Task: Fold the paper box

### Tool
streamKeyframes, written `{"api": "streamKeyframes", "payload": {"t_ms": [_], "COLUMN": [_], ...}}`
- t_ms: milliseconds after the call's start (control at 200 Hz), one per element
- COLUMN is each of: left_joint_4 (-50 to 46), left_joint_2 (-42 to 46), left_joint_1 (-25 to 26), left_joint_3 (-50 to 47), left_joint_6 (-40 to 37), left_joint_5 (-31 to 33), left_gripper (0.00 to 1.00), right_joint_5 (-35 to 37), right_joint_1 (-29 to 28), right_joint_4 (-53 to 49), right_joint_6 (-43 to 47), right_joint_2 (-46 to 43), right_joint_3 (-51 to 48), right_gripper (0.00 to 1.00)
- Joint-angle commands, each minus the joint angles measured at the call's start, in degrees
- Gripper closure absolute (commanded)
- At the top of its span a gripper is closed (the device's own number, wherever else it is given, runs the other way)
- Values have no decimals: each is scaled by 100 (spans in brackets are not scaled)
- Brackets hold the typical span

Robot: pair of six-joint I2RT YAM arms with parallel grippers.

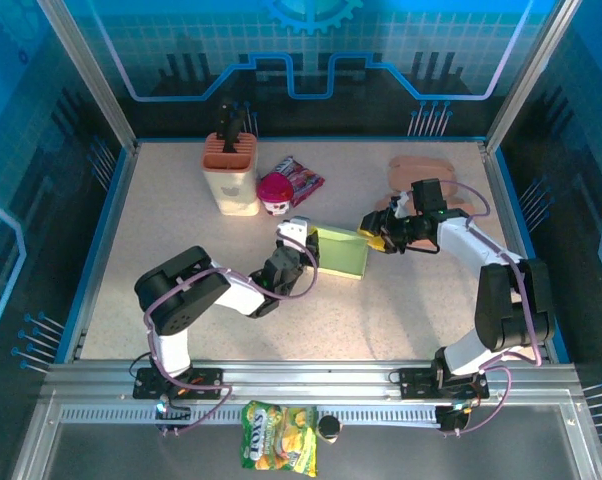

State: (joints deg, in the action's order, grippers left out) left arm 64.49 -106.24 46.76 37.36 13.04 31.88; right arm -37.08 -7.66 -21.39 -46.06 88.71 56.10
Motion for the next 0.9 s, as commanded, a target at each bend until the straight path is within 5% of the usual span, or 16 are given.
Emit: {"api": "streamKeyframes", "payload": {"t_ms": [0,760,890], "left_joint_4": [49,-134,-261], "left_joint_2": [205,376,536], "left_joint_1": [-11,-42,-43], "left_joint_3": [-92,-627,-761], "left_joint_6": [489,1259,1390], "left_joint_5": [-409,-827,-816], "left_gripper": [92,87,76], "right_joint_5": [40,631,688], "right_joint_1": [-203,-432,-451], "right_joint_4": [-9,24,14], "right_joint_6": [139,385,419], "right_joint_2": [9,-143,-151], "right_joint_3": [-1,-398,-433], "right_gripper": [54,57,58]}}
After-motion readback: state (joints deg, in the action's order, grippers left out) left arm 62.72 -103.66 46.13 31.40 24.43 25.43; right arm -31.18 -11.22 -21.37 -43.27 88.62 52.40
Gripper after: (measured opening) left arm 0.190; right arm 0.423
